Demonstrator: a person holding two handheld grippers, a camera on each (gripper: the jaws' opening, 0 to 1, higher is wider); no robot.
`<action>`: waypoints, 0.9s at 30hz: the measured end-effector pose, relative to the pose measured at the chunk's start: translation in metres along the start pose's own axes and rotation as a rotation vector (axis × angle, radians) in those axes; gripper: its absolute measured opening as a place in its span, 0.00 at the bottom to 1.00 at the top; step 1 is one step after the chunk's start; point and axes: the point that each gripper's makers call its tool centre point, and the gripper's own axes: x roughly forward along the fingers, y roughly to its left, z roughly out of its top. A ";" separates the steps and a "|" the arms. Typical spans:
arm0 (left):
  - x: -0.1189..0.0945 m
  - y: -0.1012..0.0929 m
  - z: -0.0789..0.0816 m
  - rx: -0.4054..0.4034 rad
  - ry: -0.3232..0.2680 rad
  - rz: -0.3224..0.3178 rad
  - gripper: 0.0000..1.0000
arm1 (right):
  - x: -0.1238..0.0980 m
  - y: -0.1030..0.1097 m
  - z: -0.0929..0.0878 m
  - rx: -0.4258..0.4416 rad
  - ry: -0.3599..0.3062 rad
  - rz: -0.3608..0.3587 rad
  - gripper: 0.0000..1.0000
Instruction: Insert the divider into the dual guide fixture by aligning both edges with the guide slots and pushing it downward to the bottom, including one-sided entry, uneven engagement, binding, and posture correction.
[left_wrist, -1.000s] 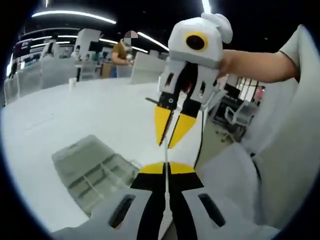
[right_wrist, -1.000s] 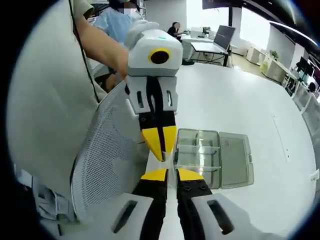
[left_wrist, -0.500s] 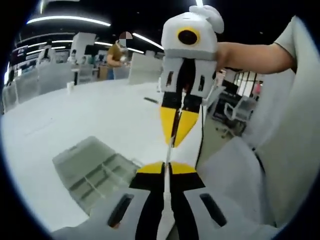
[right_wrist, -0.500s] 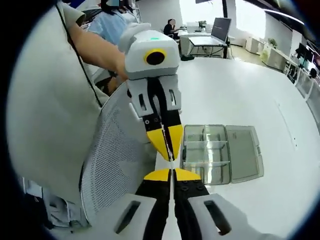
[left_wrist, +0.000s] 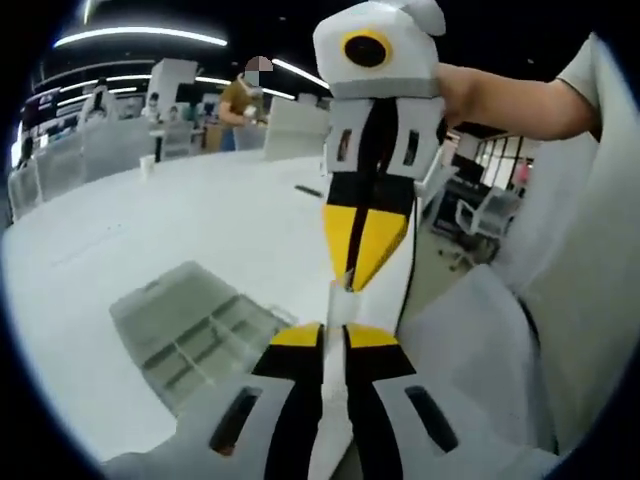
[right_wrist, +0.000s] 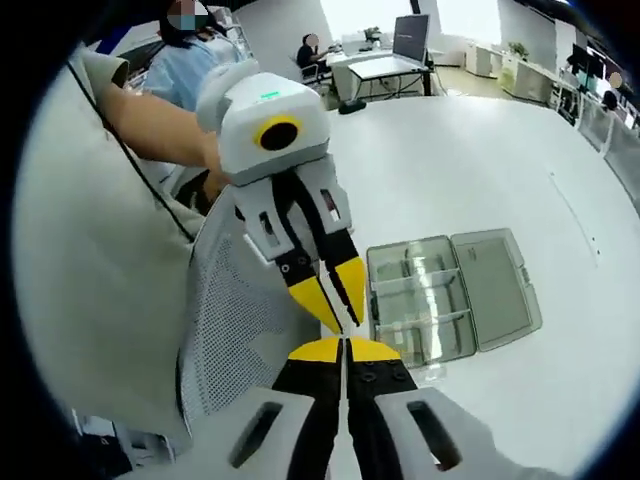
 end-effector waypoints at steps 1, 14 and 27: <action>0.000 0.001 -0.001 -0.003 0.002 0.007 0.05 | 0.001 0.000 0.002 0.000 0.000 -0.003 0.00; -0.005 0.014 -0.012 -0.043 0.024 0.074 0.14 | 0.009 -0.007 0.013 -0.051 0.044 -0.045 0.00; -0.025 0.034 -0.016 -0.106 0.031 0.163 0.43 | 0.021 -0.032 0.020 -0.126 0.121 -0.100 0.00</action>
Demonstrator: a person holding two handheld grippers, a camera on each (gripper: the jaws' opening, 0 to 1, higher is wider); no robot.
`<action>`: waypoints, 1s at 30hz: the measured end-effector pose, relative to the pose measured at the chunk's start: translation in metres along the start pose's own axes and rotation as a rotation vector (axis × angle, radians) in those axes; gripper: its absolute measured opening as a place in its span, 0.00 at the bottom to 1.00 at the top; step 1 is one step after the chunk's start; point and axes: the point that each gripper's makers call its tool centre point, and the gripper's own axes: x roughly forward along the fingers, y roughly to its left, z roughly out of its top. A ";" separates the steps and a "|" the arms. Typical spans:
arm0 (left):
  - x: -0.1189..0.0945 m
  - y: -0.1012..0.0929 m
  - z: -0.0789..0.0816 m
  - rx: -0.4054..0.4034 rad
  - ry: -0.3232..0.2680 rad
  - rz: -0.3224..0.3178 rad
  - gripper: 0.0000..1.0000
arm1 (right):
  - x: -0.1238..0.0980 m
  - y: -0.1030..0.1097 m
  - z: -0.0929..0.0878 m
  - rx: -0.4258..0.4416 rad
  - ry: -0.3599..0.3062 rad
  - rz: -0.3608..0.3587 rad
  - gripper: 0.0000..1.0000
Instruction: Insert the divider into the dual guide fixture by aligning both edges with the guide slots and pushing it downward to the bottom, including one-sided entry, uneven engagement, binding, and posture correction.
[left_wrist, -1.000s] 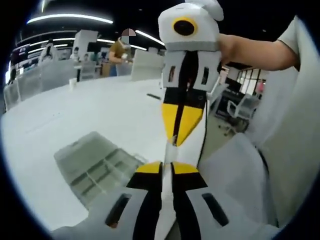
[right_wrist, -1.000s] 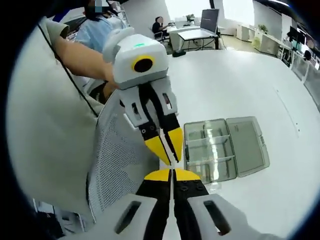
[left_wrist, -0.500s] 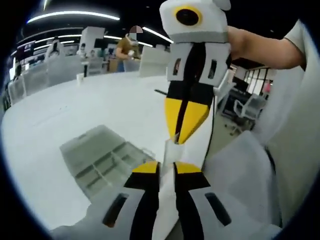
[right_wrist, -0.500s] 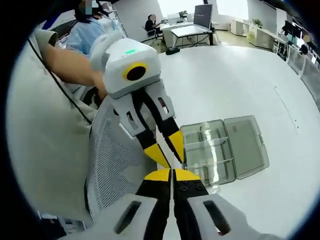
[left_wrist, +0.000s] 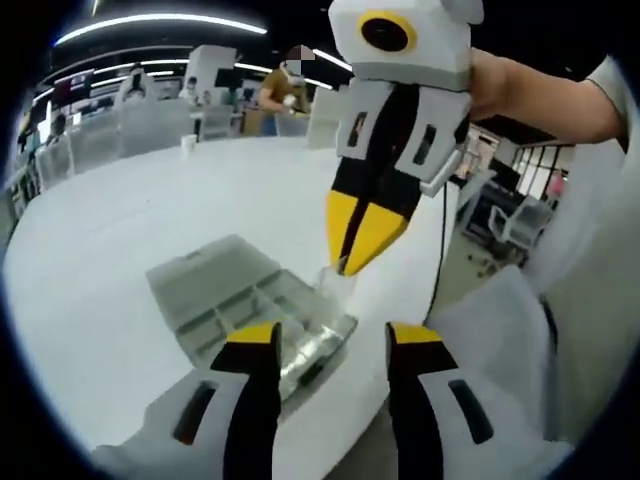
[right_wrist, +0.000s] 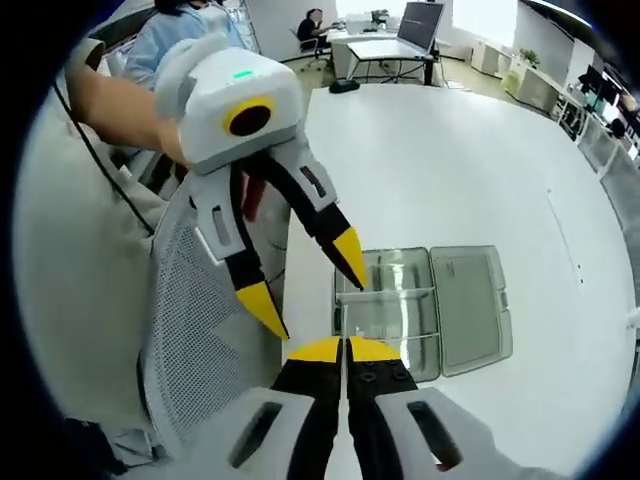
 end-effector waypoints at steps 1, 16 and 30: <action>-0.002 0.002 0.000 -0.006 -0.001 0.008 0.44 | 0.002 -0.004 -0.002 -0.008 0.015 -0.009 0.00; -0.015 0.015 -0.006 -0.039 -0.010 0.077 0.61 | 0.025 -0.030 0.000 -0.082 0.083 -0.055 0.00; -0.018 0.019 -0.007 -0.061 -0.019 0.086 0.62 | 0.039 -0.035 0.006 -0.119 0.116 -0.064 0.00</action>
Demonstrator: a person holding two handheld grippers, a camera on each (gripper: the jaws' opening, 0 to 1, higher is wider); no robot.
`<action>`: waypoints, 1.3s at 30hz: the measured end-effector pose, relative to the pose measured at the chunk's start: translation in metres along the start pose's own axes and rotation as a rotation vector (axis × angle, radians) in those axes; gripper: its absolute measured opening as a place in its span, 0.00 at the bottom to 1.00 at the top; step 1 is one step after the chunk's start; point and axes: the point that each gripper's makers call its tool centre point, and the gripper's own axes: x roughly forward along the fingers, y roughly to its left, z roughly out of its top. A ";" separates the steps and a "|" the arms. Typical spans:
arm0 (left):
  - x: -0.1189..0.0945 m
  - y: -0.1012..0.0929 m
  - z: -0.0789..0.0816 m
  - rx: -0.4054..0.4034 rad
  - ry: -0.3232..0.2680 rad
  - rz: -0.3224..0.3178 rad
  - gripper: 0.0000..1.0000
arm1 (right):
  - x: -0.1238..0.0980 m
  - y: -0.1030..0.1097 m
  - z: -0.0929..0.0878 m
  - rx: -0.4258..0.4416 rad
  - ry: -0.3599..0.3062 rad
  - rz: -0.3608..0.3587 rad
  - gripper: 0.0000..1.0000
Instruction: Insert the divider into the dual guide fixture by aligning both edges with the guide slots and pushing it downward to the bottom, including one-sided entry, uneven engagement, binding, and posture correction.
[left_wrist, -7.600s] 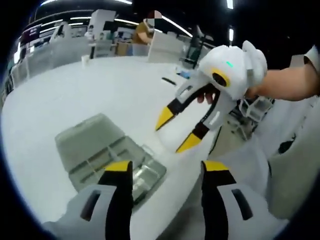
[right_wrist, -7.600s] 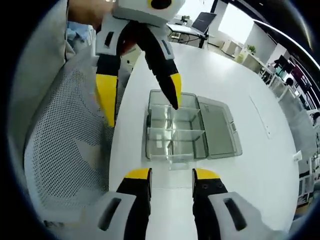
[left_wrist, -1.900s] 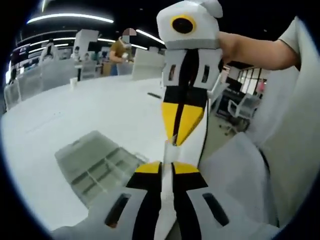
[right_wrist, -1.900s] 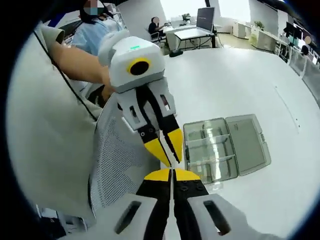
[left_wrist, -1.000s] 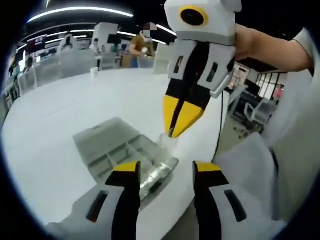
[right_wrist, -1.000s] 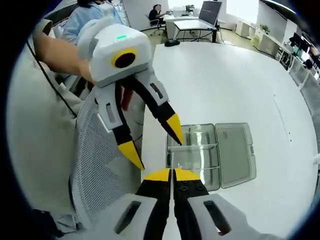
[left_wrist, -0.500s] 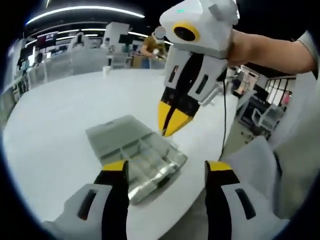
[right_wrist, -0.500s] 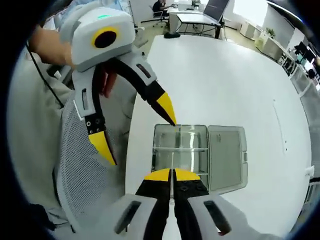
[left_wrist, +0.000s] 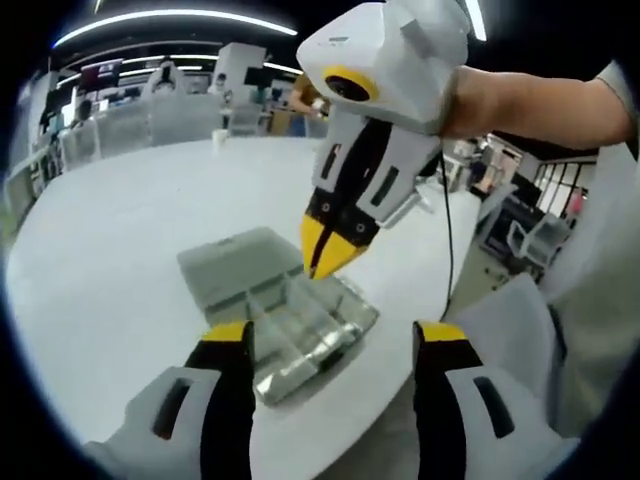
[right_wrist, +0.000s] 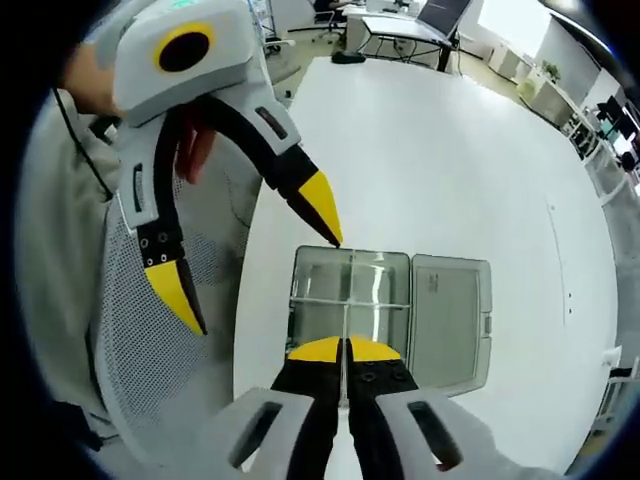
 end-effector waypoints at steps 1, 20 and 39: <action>0.000 0.001 0.000 -0.002 0.000 0.001 0.63 | 0.001 0.000 0.001 0.001 0.001 -0.001 0.00; 0.002 0.006 -0.003 -0.021 0.000 0.003 0.62 | 0.010 -0.003 0.002 -0.006 0.009 0.010 0.00; 0.001 0.007 -0.005 -0.030 0.002 0.005 0.61 | 0.015 -0.004 0.000 0.013 0.014 0.012 0.00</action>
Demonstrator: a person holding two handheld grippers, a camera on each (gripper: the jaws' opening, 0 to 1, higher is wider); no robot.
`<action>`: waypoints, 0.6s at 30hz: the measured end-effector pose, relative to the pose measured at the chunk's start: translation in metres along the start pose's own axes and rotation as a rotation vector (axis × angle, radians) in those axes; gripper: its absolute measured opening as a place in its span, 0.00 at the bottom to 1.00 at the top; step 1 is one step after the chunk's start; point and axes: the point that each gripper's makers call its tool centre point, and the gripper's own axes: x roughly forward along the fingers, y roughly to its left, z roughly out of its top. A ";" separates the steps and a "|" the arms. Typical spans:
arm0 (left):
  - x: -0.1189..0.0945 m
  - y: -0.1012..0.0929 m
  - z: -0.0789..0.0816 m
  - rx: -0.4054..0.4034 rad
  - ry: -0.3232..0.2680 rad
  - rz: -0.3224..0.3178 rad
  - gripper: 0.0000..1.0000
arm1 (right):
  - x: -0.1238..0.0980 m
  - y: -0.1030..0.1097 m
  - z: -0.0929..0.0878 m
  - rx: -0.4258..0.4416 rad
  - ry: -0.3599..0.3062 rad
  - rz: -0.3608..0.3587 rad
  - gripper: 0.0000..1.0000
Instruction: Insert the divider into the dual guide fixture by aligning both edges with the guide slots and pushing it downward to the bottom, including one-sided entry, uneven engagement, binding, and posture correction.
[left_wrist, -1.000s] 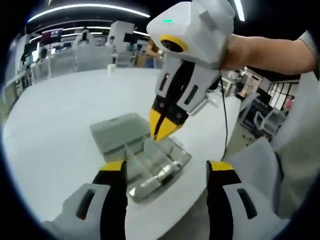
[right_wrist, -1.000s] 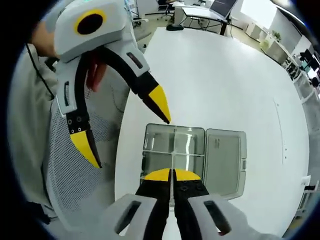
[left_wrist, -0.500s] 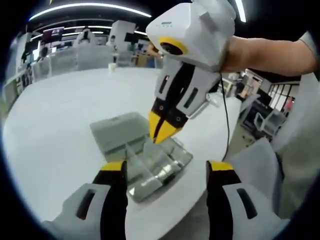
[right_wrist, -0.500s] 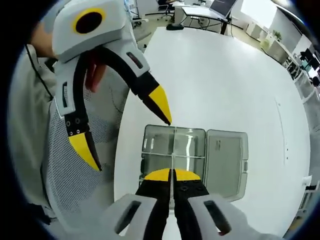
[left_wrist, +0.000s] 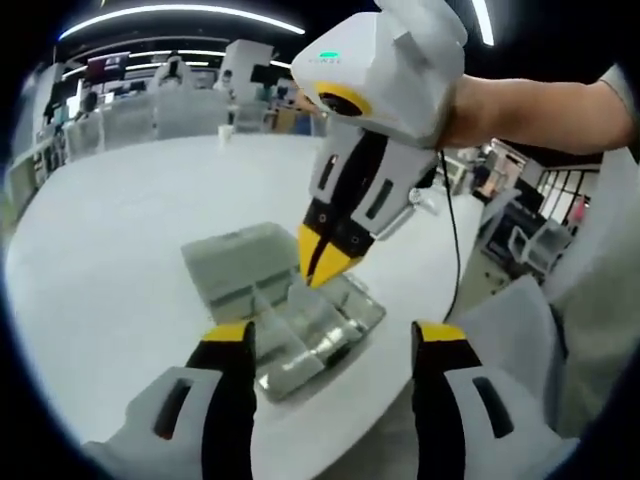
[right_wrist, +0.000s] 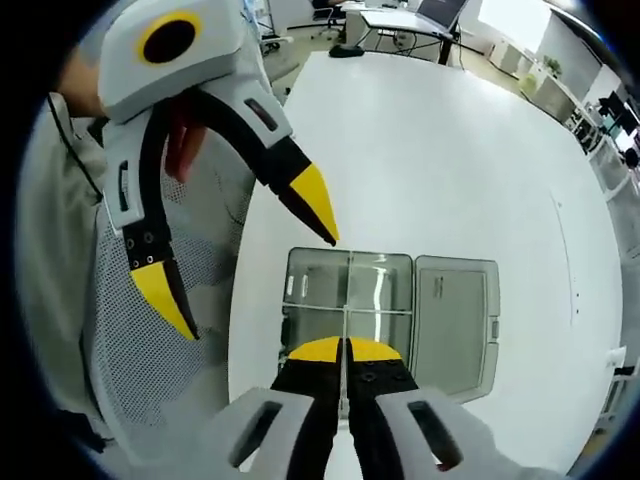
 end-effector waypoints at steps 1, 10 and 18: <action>0.000 0.000 0.000 0.000 0.001 0.001 0.61 | 0.000 0.000 0.000 0.003 0.001 -0.002 0.00; -0.002 0.002 0.000 -0.003 0.000 0.003 0.61 | 0.004 -0.001 -0.004 0.022 0.001 0.001 0.00; -0.001 0.002 0.000 -0.007 0.002 0.002 0.61 | 0.003 -0.003 -0.004 0.017 -0.001 -0.002 0.00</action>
